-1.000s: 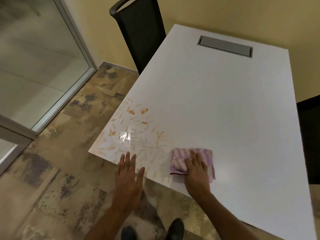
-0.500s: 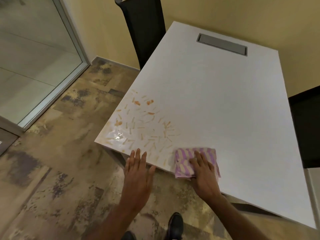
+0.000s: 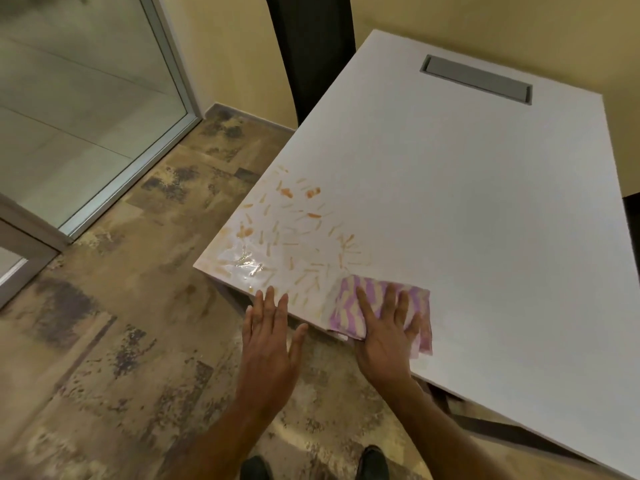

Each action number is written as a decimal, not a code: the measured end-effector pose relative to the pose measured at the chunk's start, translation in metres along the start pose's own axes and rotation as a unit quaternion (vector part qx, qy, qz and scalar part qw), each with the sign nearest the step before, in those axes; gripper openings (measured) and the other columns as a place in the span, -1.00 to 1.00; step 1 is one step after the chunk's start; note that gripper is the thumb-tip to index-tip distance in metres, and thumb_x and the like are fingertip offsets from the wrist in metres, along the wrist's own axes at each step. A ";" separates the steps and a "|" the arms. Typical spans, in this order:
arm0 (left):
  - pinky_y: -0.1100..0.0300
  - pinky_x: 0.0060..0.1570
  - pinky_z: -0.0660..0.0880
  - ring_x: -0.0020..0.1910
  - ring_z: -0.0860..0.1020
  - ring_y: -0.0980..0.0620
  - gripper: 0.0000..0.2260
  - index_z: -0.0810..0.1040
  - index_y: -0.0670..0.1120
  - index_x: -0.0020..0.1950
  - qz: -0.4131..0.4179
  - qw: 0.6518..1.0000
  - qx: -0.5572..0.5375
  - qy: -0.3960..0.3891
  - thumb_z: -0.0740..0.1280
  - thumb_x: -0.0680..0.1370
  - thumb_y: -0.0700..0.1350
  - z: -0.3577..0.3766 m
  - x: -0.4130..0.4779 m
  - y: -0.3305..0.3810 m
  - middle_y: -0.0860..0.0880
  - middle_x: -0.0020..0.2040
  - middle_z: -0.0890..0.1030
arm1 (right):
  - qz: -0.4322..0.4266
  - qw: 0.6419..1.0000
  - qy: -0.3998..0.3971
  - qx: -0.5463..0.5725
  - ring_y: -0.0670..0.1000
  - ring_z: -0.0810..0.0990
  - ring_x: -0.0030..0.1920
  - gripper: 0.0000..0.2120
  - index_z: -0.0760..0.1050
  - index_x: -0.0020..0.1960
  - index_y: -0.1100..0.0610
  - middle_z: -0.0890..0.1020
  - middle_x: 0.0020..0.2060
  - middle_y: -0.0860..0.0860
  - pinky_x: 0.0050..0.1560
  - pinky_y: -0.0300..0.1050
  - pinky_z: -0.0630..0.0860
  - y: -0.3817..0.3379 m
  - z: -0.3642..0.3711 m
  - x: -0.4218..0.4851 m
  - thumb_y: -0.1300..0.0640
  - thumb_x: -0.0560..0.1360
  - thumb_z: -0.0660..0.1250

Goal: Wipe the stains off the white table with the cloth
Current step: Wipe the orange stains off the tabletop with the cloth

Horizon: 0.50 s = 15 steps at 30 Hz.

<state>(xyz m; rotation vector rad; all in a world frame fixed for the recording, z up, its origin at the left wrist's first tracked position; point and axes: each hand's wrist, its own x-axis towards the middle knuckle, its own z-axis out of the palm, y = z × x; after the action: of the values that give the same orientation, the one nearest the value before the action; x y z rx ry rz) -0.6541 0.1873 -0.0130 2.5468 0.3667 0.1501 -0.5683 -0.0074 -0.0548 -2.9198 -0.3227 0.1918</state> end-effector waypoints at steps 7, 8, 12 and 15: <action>0.12 0.61 -0.20 0.66 -0.15 0.07 -0.43 0.14 -0.06 0.65 -0.028 0.998 -0.016 0.053 0.06 0.69 0.16 0.004 0.004 0.000 -0.01 0.68 0.01 | -0.103 0.994 0.025 0.026 0.38 -0.09 0.62 -0.22 0.03 0.64 -0.21 0.03 0.65 0.24 0.50 0.50 -0.13 -0.047 0.007 0.009 -0.13 0.53 0.34; 0.12 0.61 -0.20 0.66 -0.15 0.07 -0.43 0.14 -0.06 0.65 -0.032 0.998 -0.019 0.058 0.07 0.69 0.15 0.003 0.003 -0.001 -0.01 0.68 0.01 | -0.116 0.992 0.029 0.030 0.38 -0.08 0.62 -0.26 0.03 0.64 -0.21 0.03 0.65 0.24 0.49 0.53 -0.09 -0.053 0.007 0.007 -0.14 0.55 0.28; 0.10 0.61 -0.20 0.66 -0.15 0.07 -0.43 0.14 -0.08 0.64 -0.050 0.996 -0.017 0.070 0.05 0.68 0.15 0.001 -0.001 -0.004 -0.02 0.68 0.01 | -0.139 0.989 0.026 0.042 0.32 -0.11 0.64 -0.30 0.02 0.64 -0.23 0.01 0.66 0.17 0.50 0.53 -0.05 -0.058 0.009 -0.001 -0.16 0.58 0.25; 0.14 0.61 -0.23 0.66 -0.15 0.07 -0.41 0.14 -0.08 0.64 -0.045 0.997 -0.004 0.065 0.04 0.68 0.17 0.003 -0.002 -0.005 -0.03 0.68 0.01 | -0.151 0.987 0.017 0.058 0.26 -0.16 0.65 -0.33 0.09 0.64 -0.19 -0.01 0.67 0.10 0.53 0.48 -0.05 -0.045 0.010 -0.012 -0.10 0.58 0.24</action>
<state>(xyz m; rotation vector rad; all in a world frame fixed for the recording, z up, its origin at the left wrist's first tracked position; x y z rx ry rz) -0.6571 0.1892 -0.0184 2.5132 0.5298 0.2823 -0.5906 0.0348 -0.0543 -2.7122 -0.7163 0.1087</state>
